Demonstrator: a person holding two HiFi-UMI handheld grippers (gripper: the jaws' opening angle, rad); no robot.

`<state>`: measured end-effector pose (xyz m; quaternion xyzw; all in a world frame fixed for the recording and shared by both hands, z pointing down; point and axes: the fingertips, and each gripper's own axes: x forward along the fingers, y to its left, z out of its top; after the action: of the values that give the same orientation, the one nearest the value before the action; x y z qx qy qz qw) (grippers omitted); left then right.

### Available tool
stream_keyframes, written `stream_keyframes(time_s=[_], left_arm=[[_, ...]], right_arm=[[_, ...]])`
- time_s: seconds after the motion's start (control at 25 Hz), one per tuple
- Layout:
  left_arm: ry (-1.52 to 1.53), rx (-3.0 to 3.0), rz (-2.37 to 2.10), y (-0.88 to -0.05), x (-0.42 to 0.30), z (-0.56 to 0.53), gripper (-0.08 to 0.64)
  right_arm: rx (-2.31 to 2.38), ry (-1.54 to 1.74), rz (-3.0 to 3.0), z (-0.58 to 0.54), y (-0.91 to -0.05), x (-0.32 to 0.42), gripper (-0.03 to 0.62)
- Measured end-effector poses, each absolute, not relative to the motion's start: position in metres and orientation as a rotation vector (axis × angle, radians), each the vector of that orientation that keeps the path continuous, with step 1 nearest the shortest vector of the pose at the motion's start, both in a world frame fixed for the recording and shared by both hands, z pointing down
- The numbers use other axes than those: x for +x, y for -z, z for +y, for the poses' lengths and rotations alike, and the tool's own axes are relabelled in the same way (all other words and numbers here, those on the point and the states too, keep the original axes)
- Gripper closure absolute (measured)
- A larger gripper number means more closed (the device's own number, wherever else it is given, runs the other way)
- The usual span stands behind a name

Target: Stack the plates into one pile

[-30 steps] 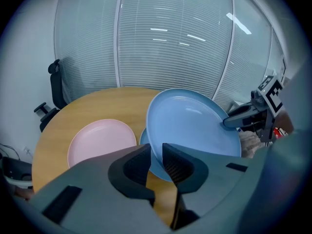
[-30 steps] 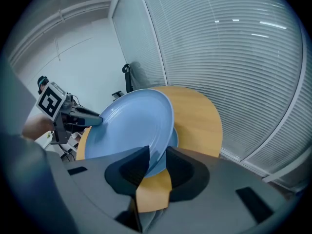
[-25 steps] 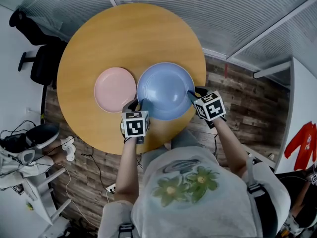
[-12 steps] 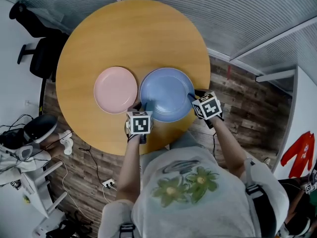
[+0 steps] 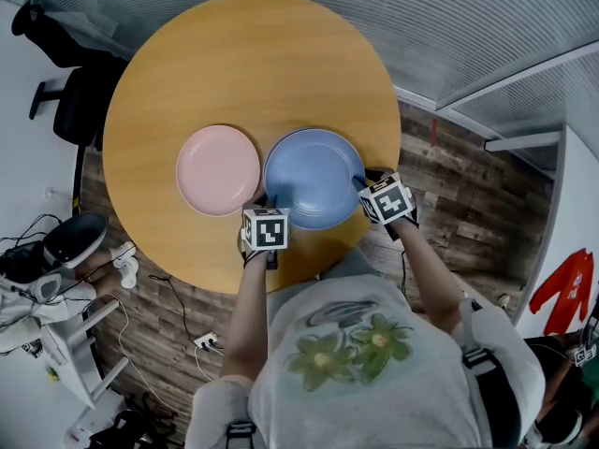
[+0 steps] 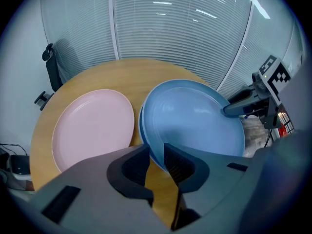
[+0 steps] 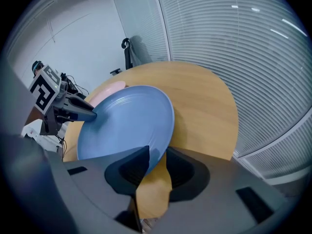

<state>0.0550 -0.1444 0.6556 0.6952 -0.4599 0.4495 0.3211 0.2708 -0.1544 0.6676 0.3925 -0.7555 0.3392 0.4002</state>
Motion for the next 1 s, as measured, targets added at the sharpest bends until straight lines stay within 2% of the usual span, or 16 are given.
stream_keyframes(time_s=[0.6, 0.76, 1.0], left_arm=[[-1.254, 1.831, -1.186, -0.673, 0.045, -0.151, 0.451], [-1.291, 1.874, -1.205, -0.671, 0.040, -0.153, 0.410], [-1.237, 1.931, -1.173, -0.653, 0.035, -0.152, 0.399]], right_arm=[[1.004, -0.709, -1.823, -0.166, -0.681, 0.264, 0.465], [1.017, -0.715, -1.809, -0.164, -0.680, 0.261, 0.465], [1.122, -0.726, -1.802, -0.166, -0.664, 0.257, 0.466]])
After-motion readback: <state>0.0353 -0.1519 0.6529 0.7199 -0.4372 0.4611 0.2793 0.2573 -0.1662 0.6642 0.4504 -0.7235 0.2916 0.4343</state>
